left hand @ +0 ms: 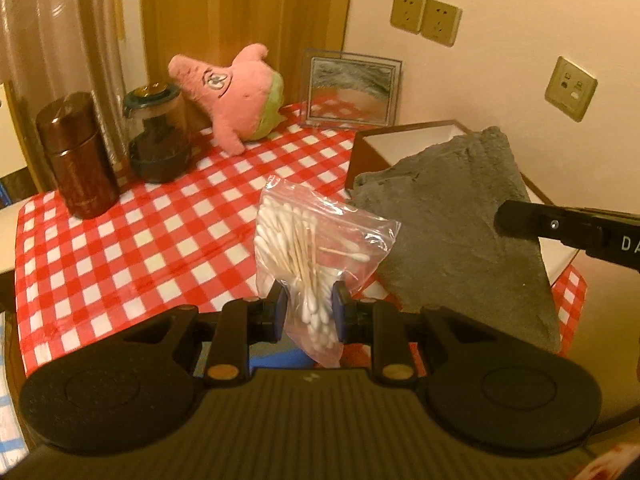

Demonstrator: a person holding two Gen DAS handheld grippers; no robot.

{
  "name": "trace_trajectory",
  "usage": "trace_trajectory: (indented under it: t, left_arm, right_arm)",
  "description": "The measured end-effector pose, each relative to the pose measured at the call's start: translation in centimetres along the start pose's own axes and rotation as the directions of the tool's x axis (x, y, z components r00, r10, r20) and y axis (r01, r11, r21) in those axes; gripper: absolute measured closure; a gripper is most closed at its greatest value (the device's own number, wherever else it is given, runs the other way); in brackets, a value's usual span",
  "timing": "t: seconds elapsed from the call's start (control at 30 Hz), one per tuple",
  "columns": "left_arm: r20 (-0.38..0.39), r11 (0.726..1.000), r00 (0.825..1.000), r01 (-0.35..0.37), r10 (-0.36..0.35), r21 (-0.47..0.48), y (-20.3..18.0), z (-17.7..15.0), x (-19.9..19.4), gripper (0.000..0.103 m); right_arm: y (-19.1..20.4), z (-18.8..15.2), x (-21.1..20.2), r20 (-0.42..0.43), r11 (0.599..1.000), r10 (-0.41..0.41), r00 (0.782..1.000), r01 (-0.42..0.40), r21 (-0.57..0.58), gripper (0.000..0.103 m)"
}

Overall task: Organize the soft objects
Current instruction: 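Carry the cotton-swab bag and grey cloth in both grippers over the brown box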

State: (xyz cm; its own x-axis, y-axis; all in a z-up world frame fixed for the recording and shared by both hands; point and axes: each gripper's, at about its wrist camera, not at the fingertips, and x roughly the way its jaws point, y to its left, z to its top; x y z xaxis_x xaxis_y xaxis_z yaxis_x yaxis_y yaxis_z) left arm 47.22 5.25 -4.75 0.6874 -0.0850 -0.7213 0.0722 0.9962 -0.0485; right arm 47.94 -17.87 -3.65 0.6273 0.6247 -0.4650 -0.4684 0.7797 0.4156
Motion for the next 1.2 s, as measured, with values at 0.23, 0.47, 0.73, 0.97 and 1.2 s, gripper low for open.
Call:
trace_trajectory:
  t: [0.23,0.47,0.73,0.97,1.2]
  left_arm:
    - [0.032,0.999,0.999,0.037,-0.038,0.040,-2.0,2.0,0.1,0.082]
    - [0.050,0.992,0.994,0.095,-0.099,0.083,-5.1,4.7,1.5,0.082]
    - [0.039,0.984,0.987,0.149,-0.154,0.095,-8.6,6.9,4.4,0.082]
    - [0.003,0.973,0.978,0.206,-0.208,0.102,-12.2,8.2,7.9,0.082]
    - [-0.049,0.964,0.971,0.236,-0.232,0.123,-14.8,9.3,11.4,0.082]
  right_arm:
    - [-0.8,1.7,-1.7,0.047,1.000,-0.006,0.999,0.006,0.009,0.099]
    - [-3.1,3.9,-3.6,0.111,0.998,-0.058,0.992,0.054,0.034,0.099]
    - [-7.1,5.7,-5.1,0.153,0.987,-0.154,0.976,0.146,0.062,0.099]
    - [-11.0,6.5,-4.8,0.143,0.972,-0.228,0.963,0.218,0.085,0.099]
    - [-14.6,6.5,-3.5,0.107,0.959,-0.274,0.956,0.262,0.109,0.099]
